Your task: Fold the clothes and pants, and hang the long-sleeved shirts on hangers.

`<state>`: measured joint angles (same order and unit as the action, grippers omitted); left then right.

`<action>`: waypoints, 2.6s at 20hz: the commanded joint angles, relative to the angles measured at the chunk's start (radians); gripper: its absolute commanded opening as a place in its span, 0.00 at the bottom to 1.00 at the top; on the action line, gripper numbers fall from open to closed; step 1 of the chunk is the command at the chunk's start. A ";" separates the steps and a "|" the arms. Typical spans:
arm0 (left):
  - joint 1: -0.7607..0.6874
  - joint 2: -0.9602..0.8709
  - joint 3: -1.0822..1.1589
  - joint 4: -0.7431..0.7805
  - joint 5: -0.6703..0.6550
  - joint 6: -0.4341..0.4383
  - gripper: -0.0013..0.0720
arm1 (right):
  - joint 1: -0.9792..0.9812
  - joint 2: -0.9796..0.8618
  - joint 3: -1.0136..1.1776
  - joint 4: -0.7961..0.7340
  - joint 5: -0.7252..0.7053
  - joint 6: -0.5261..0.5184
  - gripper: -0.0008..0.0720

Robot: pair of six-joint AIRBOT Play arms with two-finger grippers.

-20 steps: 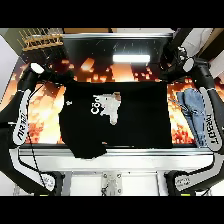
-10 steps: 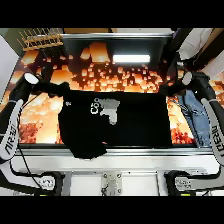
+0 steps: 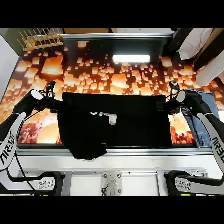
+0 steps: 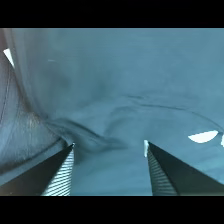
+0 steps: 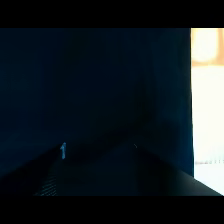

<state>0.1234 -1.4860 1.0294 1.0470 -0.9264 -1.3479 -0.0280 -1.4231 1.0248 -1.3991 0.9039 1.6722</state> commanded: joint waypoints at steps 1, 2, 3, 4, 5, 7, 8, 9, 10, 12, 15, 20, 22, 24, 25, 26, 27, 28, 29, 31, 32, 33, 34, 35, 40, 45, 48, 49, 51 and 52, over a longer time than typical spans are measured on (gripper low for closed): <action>0.004 0.106 -0.014 0.008 -0.016 -0.013 0.63 | -0.016 0.136 -0.006 -0.029 0.064 -0.001 0.66; 0.004 0.156 -0.021 0.008 -0.041 -0.037 0.63 | -0.031 0.200 -0.014 -0.080 0.125 0.000 0.66; 0.003 0.202 -0.043 0.007 -0.060 -0.055 0.63 | -0.056 0.264 -0.040 -0.112 0.192 0.000 0.66; -0.007 0.248 -0.078 0.008 -0.073 -0.058 0.63 | -0.086 0.317 -0.076 -0.109 0.242 0.003 0.66; -0.022 0.284 -0.115 0.007 -0.076 -0.058 0.63 | -0.124 0.371 -0.133 -0.099 0.290 0.023 0.66; -0.068 0.353 -0.206 0.006 -0.075 -0.066 0.63 | -0.196 0.470 -0.285 -0.088 0.346 0.121 0.75; -0.090 0.379 -0.244 0.005 -0.070 -0.066 0.63 | -0.226 0.509 -0.360 -0.064 0.351 0.167 0.87; -0.114 0.399 -0.276 0.004 -0.061 -0.067 0.63 | -0.253 0.536 -0.428 -0.031 0.351 0.207 0.91; -0.137 0.414 -0.300 0.005 -0.051 -0.080 0.63 | -0.277 0.553 -0.493 0.010 0.345 0.237 0.91; -0.167 0.437 -0.334 0.005 -0.029 -0.084 0.63 | -0.290 0.562 -0.589 0.073 0.298 0.256 0.91; -0.175 0.444 -0.345 0.005 -0.027 -0.085 0.63 | -0.288 0.555 -0.668 0.183 0.178 0.266 0.91; -0.175 0.444 -0.345 0.005 -0.023 -0.084 0.63 | -0.267 0.514 -0.682 0.208 0.049 0.266 0.91; -0.175 0.444 -0.345 0.005 -0.023 -0.084 0.63 | -0.231 0.498 -0.682 0.208 0.011 0.266 0.91; -0.175 0.444 -0.345 0.005 -0.023 -0.085 0.63 | -0.192 0.491 -0.682 0.208 -0.032 0.266 0.90; -0.175 0.444 -0.345 0.005 -0.023 -0.084 0.63 | -0.176 0.491 -0.681 0.207 -0.054 0.266 0.77; -0.175 0.444 -0.345 0.007 -0.023 -0.084 0.63 | -0.169 0.492 -0.680 0.207 -0.071 0.265 0.54; -0.174 0.444 -0.345 0.008 -0.024 -0.084 0.63 | -0.168 0.496 -0.680 0.206 -0.085 0.264 0.37; -0.163 0.444 -0.343 0.008 -0.034 -0.085 0.63 | -0.168 0.500 -0.678 0.202 -0.089 0.262 0.12; -0.140 0.444 -0.336 0.009 -0.066 -0.084 0.63 | -0.168 0.506 -0.673 0.189 -0.085 0.262 0.03; -0.062 0.444 -0.326 0.009 -0.159 -0.085 0.63 | -0.168 0.524 -0.665 0.175 -0.064 0.261 0.03; -0.013 0.444 -0.338 0.011 -0.218 -0.085 0.63 | -0.168 0.532 -0.664 0.177 -0.058 0.249 0.03; 0.027 0.444 -0.364 0.017 -0.269 -0.085 0.63 | -0.167 0.540 -0.664 0.178 -0.058 0.232 0.03; 0.063 0.444 -0.400 0.049 -0.308 -0.085 0.63 | -0.168 0.547 -0.664 0.181 -0.058 0.223 0.03; 0.090 0.444 -0.438 0.087 -0.325 -0.085 0.63 | -0.166 0.550 -0.664 0.182 -0.058 0.224 0.03; 0.127 0.444 -0.595 0.141 -0.290 -0.098 0.63 | -0.164 0.551 -0.664 0.181 -0.058 0.223 0.03; 0.027 0.391 -0.606 0.169 -0.238 -0.154 0.63 | -0.164 0.551 -0.664 0.181 -0.058 0.220 0.03; -0.058 0.334 -0.606 0.109 -0.193 -0.172 0.63 | -0.164 0.551 -0.664 0.181 -0.058 0.220 0.03; -0.082 0.324 -0.605 0.084 -0.169 -0.172 0.63 | -0.164 0.551 -0.664 0.181 -0.058 0.220 0.03; -0.116 0.330 -0.605 0.009 -0.126 -0.172 0.63 | -0.164 0.551 -0.664 0.181 -0.058 0.220 0.03; -0.127 0.351 -0.605 -0.016 -0.105 -0.172 0.63 | -0.164 0.551 -0.664 0.181 -0.058 0.220 0.03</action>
<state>0.0456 -1.1408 0.4267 1.1042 -1.1408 -1.5181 -0.1928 -0.8726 0.3603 -1.2182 0.8455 1.8931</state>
